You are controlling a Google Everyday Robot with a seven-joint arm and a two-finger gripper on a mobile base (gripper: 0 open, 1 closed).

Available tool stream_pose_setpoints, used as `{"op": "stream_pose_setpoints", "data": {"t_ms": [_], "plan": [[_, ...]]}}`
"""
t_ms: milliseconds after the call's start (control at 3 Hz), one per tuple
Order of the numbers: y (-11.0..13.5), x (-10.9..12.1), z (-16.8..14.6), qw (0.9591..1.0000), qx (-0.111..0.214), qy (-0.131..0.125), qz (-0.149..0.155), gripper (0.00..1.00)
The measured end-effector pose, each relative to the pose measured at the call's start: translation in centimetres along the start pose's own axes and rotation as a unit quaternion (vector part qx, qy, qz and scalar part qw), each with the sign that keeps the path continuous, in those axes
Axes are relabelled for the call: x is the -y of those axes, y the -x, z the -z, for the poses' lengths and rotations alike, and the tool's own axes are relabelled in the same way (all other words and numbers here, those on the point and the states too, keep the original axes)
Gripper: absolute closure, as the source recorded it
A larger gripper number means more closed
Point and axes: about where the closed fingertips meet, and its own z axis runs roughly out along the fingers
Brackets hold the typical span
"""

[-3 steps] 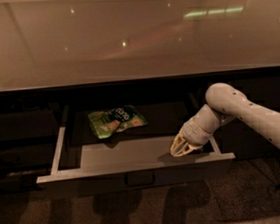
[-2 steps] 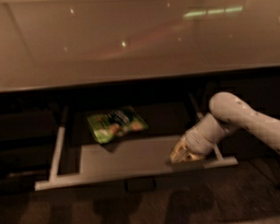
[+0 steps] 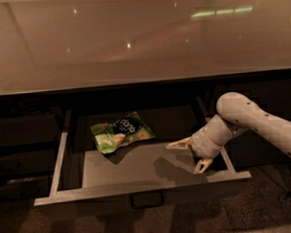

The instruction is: Open top drawer

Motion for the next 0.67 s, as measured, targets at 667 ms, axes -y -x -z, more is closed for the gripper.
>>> {"op": "stream_pose_setpoints", "data": {"t_ms": [667], "plan": [[0.38,-1.77,-0.27,0.9999,-0.012,0.003,-0.002,0.0]]}}
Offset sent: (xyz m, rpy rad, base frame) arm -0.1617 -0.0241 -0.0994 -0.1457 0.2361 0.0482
